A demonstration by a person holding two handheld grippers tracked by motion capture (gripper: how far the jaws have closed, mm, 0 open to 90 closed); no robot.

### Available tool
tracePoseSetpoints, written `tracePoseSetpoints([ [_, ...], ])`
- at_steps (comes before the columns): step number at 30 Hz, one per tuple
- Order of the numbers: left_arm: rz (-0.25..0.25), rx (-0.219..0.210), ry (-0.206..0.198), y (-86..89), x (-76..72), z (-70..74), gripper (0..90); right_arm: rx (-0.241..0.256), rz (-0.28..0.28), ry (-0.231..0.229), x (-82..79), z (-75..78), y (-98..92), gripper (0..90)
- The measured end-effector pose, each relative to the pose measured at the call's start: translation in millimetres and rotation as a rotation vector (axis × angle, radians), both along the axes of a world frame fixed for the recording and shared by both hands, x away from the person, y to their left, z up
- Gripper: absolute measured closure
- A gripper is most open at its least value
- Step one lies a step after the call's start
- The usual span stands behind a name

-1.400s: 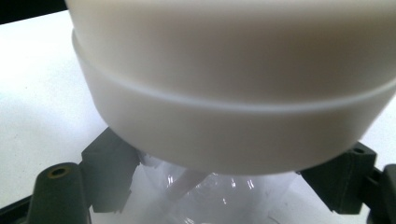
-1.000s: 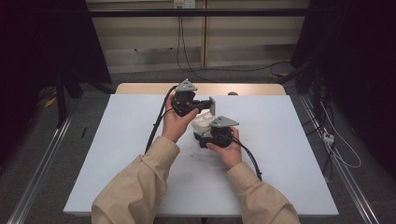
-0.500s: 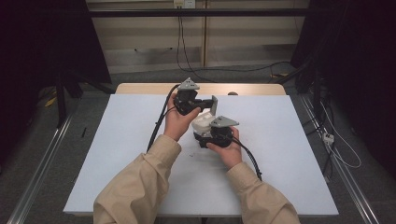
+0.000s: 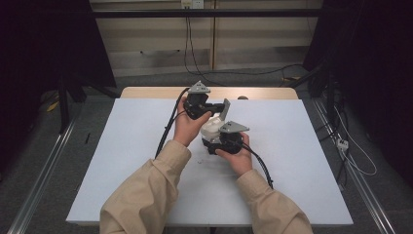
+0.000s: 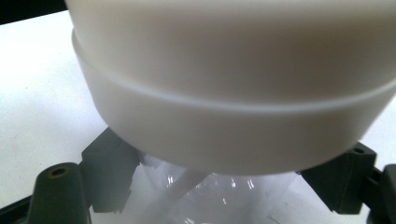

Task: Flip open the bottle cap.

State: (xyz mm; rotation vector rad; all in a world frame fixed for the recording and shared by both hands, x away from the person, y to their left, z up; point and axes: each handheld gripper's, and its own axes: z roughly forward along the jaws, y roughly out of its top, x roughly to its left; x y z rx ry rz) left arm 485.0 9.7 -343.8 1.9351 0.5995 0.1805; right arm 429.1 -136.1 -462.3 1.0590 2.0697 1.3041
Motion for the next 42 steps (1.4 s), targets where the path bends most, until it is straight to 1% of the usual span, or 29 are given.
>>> tracePoseSetpoints([
  [8,-0.007,-0.001,0.002,-2.9,1.8,-1.4,90.0,-0.002,0.001,0.000,-0.2,0.0,0.2,18.7],
  [11,-0.007,0.009,-0.002,-4.4,2.8,-1.5,90.0,-0.002,0.001,0.000,-0.1,0.0,0.2,18.7],
  [15,-0.006,0.000,0.002,-6.8,4.0,-3.9,90.0,-0.002,0.001,-0.001,-0.1,0.0,0.1,18.7],
  [17,-0.009,0.005,0.007,-7.8,4.6,-5.1,90.0,-0.001,0.000,-0.001,-0.1,0.0,0.2,18.7],
  [20,-0.007,0.001,0.010,-8.9,5.4,-6.8,90.0,-0.001,0.000,-0.001,0.0,0.0,0.1,18.7],
  [27,-0.009,0.007,0.012,-10.7,6.6,-9.2,90.0,-0.001,0.001,0.000,0.0,0.0,0.0,18.7],
  [31,-0.007,0.004,0.011,-12.1,7.0,-10.7,90.0,-0.002,0.001,-0.001,0.0,0.0,0.1,18.7],
  [33,-0.011,0.024,0.010,-13.2,7.1,-11.8,90.0,-0.001,0.001,-0.001,0.0,0.0,0.1,18.7],
  [35,-0.012,0.024,0.009,-14.0,7.4,-13.1,90.0,-0.009,0.002,-0.002,-0.4,0.1,0.6,18.7],
  [36,-0.012,0.017,0.010,-14.2,7.6,-13.4,90.0,-0.006,0.003,-0.001,0.0,0.0,0.1,18.7],
  [42,-0.013,0.024,0.008,-14.5,8.2,-12.7,90.0,-0.004,0.004,0.000,0.1,0.0,0.1,18.7],
])
